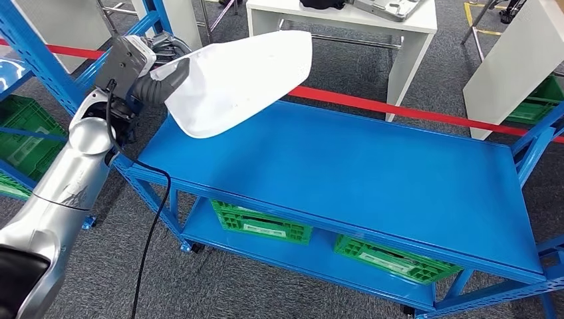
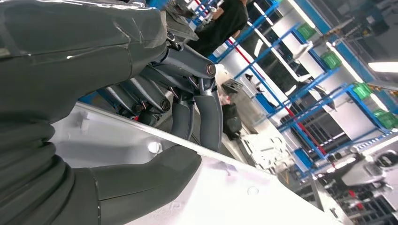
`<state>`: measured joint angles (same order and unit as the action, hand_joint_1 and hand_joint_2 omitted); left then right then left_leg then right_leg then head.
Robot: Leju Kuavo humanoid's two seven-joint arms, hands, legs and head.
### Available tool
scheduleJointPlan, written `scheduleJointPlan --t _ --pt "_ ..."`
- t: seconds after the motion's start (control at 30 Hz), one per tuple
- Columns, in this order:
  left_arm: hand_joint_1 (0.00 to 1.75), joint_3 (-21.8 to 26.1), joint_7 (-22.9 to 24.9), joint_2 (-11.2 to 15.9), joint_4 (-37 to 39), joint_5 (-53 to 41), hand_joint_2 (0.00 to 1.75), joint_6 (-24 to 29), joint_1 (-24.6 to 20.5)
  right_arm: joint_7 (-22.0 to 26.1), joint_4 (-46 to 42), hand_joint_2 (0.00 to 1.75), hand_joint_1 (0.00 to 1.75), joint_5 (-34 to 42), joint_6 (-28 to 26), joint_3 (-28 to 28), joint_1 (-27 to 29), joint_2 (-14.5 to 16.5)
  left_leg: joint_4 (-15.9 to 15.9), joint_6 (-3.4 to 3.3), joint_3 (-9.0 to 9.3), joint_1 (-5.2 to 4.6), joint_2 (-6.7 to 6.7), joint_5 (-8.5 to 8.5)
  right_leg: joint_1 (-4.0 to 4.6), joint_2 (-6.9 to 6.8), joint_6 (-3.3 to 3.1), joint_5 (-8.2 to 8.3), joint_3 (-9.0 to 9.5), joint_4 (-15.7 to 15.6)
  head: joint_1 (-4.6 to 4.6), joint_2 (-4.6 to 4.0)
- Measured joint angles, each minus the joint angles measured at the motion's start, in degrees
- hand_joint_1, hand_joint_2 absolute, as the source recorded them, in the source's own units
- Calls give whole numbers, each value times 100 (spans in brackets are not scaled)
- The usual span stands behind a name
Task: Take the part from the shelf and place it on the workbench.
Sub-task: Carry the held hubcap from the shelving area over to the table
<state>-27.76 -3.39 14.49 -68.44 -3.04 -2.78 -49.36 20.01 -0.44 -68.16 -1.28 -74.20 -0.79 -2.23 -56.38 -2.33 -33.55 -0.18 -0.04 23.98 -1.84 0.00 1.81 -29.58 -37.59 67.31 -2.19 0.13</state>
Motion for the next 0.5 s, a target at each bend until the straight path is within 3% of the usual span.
scheduleJointPlan --t 0.03,0.1,0.2,0.23,0.3,0.37,0.4,0.43,0.47,0.5 --pt "175 -22 -3 20 -32 34 175 7 6 32 1 0 0 -4 -26 0 -10 4 -36 29 -25 0 -3 14 -11 2 25 124 226 -389 0 0" --pt "175 -55 -1 84 -102 69 175 41 38 82 3 0 0 -18 -74 0 -29 18 -114 101 -78 -15 -7 32 -9 21 -4 270 455 -820 -4 0" --pt "175 -80 1 198 -189 68 175 114 168 112 5 0 0 -56 -127 0 -70 47 -182 195 -137 -9 -10 27 -4 49 -108 296 410 -840 -5 0" --pt "175 -79 1 238 -211 62 175 133 224 114 7 0 0 -75 -139 0 -83 57 -239 230 -164 5 -8 94 -11 51 -147 318 389 -837 -11 0" --pt "175 -67 -1 306 -252 21 175 157 340 113 9 0 0 -110 -153 0 -101 72 -671 300 -321 34 -5 459 -26 47 -232 370 339 -844 -24 0" --pt "175 -57 -3 335 -288 -36 175 166 463 112 9 0 0 -124 -156 0 -113 73 -1445 351 -579 54 -3 924 -3 39 -290 422 269 -841 -34 0" --pt "175 -56 -3 341 -302 -53 175 167 523 112 9 0 0 -126 -156 0 -118 73 -1737 360 -654 61 -3 1051 12 35 -304 448 232 -839 -33 0" --pt "175 -56 -3 345 -316 -67 175 167 574 111 9 0 0 -127 -156 0 -124 73 -1834 355 -634 66 -3 1066 28 33 -313 478 195 -837 -34 0" --pt "175 -56 -2 349 -335 -76 175 167 608 111 9 0 0 -129 -156 0 -129 75 -1686 336 -490 68 -3 973 44 33 -315 510 160 -837 -34 0" --pt "175 -54 -2 352 -358 -84 175 167 626 110 9 0 0 -131 -156 0 -133 78 -1334 299 -240 63 -4 820 62 34 -315 542 131 -837 -34 0"
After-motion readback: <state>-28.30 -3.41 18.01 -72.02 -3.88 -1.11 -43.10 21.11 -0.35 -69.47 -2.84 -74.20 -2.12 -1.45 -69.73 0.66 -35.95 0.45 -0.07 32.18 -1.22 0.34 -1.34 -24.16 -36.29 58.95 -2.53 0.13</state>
